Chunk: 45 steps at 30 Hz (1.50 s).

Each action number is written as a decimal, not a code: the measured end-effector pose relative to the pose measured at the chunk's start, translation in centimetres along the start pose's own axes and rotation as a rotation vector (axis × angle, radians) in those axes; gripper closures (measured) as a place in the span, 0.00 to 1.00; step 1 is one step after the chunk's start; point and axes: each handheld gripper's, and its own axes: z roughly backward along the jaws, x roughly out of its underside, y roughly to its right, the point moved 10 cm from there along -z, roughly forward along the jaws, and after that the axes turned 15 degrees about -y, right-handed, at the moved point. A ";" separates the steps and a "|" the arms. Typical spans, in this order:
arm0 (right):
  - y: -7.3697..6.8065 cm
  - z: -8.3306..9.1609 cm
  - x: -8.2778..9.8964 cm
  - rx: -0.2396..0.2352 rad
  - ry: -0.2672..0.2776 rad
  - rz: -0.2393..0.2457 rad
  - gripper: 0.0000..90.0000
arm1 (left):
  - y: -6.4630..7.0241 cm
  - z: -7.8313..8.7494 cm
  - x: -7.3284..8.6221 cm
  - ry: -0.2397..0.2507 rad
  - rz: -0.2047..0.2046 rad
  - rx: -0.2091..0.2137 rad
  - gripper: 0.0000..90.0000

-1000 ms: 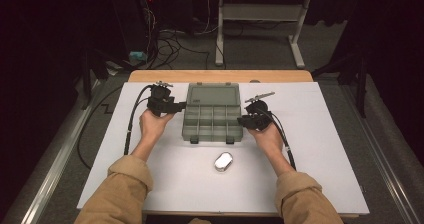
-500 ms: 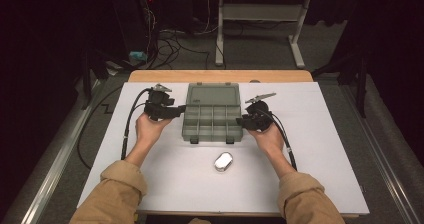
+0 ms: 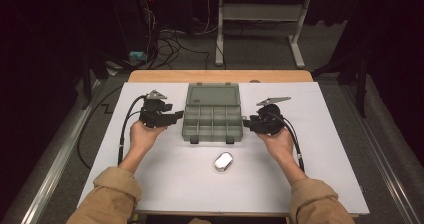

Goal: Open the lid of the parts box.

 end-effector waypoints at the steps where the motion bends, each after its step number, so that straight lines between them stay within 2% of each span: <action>1: 0.1 0.2 0.2 -0.003 0.004 0.000 0.67 | 0.0 0.1 0.2 0.001 -0.002 0.001 0.48; 8: 0.6 1.2 1.0 -0.013 0.031 -0.010 0.65 | 0.5 0.9 1.1 0.012 -0.011 0.016 0.48; 26: 1.5 3.6 3.1 -0.013 0.078 -0.006 0.58 | 1.3 2.4 3.4 0.033 -0.034 0.009 0.47; 33: 1.7 4.3 4.3 -0.011 0.088 -0.003 0.57 | 1.3 2.7 4.5 0.041 -0.021 0.019 0.47; 37: 1.9 4.8 4.9 -0.008 0.108 -0.001 0.55 | 1.6 3.0 5.0 0.057 0.022 0.067 0.47; 40: 2.1 5.1 5.4 -0.004 0.124 -0.003 0.54 | 1.6 3.2 5.4 0.059 0.011 0.048 0.47; 45: 2.3 5.6 6.2 0.005 0.133 -0.003 0.53 | 1.8 3.7 5.9 0.073 0.001 0.044 0.46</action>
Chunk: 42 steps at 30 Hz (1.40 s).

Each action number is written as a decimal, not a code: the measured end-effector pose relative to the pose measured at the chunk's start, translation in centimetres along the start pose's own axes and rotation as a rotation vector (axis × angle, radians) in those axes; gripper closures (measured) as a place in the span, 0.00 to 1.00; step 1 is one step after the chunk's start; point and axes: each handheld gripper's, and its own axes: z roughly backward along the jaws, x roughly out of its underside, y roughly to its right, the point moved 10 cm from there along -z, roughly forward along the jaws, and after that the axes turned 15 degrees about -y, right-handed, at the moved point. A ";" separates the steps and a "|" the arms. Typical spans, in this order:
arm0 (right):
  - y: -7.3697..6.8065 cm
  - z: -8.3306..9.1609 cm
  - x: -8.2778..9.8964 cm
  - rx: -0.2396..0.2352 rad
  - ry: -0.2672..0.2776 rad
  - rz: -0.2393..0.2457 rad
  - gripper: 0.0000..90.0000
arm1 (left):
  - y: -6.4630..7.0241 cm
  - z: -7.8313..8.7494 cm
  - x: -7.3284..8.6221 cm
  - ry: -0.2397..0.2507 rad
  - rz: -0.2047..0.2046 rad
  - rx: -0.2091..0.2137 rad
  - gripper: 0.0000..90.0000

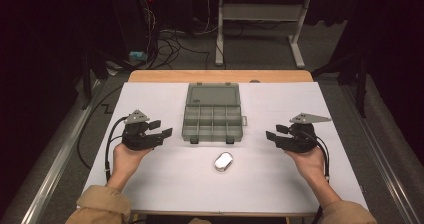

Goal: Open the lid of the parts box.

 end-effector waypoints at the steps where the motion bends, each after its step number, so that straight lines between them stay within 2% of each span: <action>1: 0.0 0.1 0.2 0.000 0.000 -0.001 0.53 | 0.0 0.1 0.1 0.005 0.000 -0.002 0.46; 11: 0.4 1.0 1.5 -0.001 0.025 -0.010 0.50 | 0.4 1.1 1.2 0.026 -0.028 -0.018 0.45; 16: 0.5 1.7 2.0 0.001 0.039 -0.014 0.48 | 0.3 1.4 1.8 0.038 -0.027 -0.047 0.44; 27: 0.5 2.9 3.1 0.007 0.073 -0.014 0.45 | 0.3 2.2 3.1 0.064 -0.020 -0.055 0.43; 42: 0.9 4.4 5.1 0.018 0.121 -0.042 0.41 | 0.2 3.2 4.9 0.108 -0.013 -0.067 0.41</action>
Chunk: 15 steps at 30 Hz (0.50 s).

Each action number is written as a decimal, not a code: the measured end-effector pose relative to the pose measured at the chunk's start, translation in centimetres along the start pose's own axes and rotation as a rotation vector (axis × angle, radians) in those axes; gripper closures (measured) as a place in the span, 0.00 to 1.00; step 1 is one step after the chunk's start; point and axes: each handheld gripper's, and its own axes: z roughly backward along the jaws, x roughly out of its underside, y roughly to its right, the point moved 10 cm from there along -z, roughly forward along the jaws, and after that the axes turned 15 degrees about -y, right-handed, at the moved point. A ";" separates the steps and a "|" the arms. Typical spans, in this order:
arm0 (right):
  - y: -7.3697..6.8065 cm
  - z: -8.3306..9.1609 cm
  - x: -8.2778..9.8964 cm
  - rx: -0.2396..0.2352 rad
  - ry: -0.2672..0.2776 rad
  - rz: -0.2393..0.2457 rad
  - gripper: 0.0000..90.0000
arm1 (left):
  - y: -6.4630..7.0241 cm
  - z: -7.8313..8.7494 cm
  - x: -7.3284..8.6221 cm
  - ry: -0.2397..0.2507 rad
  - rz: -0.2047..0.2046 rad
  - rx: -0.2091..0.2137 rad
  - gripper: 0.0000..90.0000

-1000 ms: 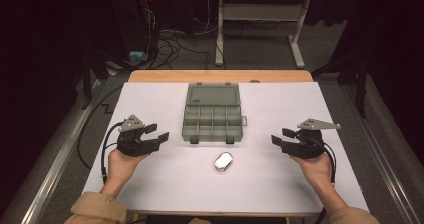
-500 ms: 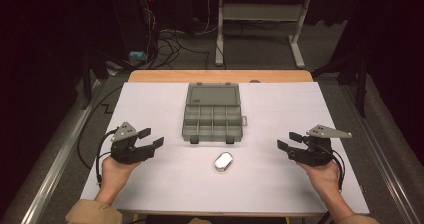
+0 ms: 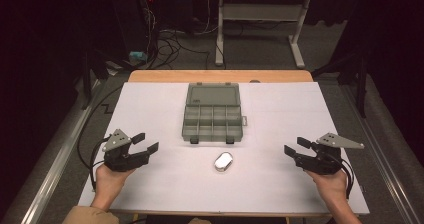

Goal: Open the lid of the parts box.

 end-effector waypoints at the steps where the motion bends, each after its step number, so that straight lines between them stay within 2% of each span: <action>1: 0.1 0.1 0.1 0.002 0.005 0.000 0.41 | 0.0 0.1 0.1 0.004 0.002 0.000 0.41; 15: 0.7 1.2 1.4 0.018 0.046 -0.019 0.38 | -0.7 0.8 1.3 0.024 0.027 -0.011 0.40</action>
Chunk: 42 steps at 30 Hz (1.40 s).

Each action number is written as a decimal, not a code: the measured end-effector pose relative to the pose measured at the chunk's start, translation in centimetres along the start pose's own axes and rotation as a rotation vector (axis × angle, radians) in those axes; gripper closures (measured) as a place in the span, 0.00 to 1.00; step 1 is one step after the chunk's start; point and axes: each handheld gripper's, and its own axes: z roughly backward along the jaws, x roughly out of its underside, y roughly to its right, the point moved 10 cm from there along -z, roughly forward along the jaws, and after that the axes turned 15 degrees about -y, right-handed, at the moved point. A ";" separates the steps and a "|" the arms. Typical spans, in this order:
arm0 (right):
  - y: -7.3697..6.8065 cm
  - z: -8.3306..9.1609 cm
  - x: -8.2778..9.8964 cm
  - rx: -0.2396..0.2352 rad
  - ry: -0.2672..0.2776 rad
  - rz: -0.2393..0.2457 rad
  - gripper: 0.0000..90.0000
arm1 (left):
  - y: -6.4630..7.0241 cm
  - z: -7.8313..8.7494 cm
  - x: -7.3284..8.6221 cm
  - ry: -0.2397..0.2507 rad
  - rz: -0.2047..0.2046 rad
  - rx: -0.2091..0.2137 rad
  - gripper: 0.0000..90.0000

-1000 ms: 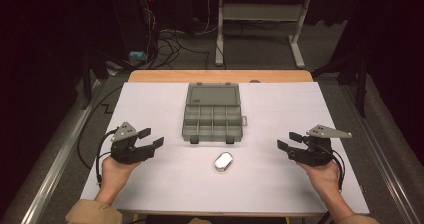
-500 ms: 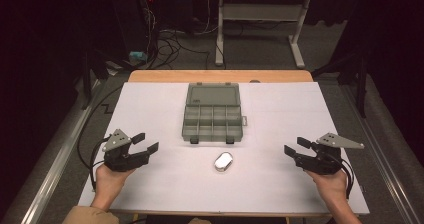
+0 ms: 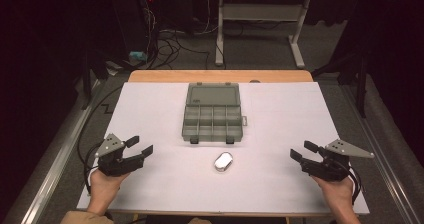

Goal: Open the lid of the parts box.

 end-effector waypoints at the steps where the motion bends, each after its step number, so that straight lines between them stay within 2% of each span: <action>1: 0.0 0.1 0.1 0.002 0.003 0.000 0.37 | -0.1 0.0 0.1 0.005 0.002 -0.001 0.40; 14: 0.6 0.7 1.4 0.016 0.034 -0.012 0.36 | -0.7 0.5 1.5 0.027 0.033 -0.014 0.38; 25: 1.2 1.1 3.3 0.029 0.071 -0.034 0.33 | -1.4 0.5 3.1 0.042 0.089 -0.013 0.38; 32: 1.3 1.8 3.7 0.024 0.105 -0.059 0.31 | -1.8 0.8 4.3 0.034 0.118 -0.010 0.38; 38: 1.2 1.7 3.6 0.031 0.108 -0.040 0.31 | -2.3 1.1 4.8 0.035 0.135 -0.011 0.38; 42: 1.0 1.7 3.6 0.037 0.103 -0.022 0.31 | -2.3 1.0 4.7 0.031 0.127 -0.019 0.38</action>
